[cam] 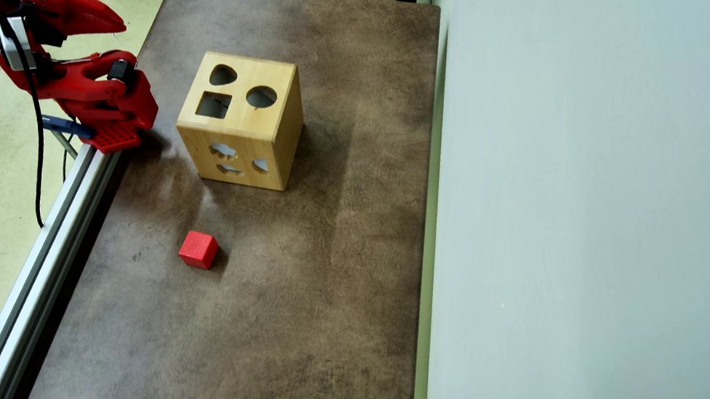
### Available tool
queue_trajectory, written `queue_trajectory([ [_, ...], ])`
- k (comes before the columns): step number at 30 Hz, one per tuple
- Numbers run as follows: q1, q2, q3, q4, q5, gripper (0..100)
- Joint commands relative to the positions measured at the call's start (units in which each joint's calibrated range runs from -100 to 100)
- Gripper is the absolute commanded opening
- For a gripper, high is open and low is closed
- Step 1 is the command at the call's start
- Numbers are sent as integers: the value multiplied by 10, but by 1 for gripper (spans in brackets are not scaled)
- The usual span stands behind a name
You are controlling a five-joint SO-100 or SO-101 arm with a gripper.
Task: Pick and place the red cube on the square hole
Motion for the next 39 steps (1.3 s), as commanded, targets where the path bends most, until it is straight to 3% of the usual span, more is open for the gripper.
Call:
queue_trajectory([
  [1,2,1,0,4,0,2],
  [31,33,9,-9,3,1,2],
  [39,41,120,-52,3,4,2],
])
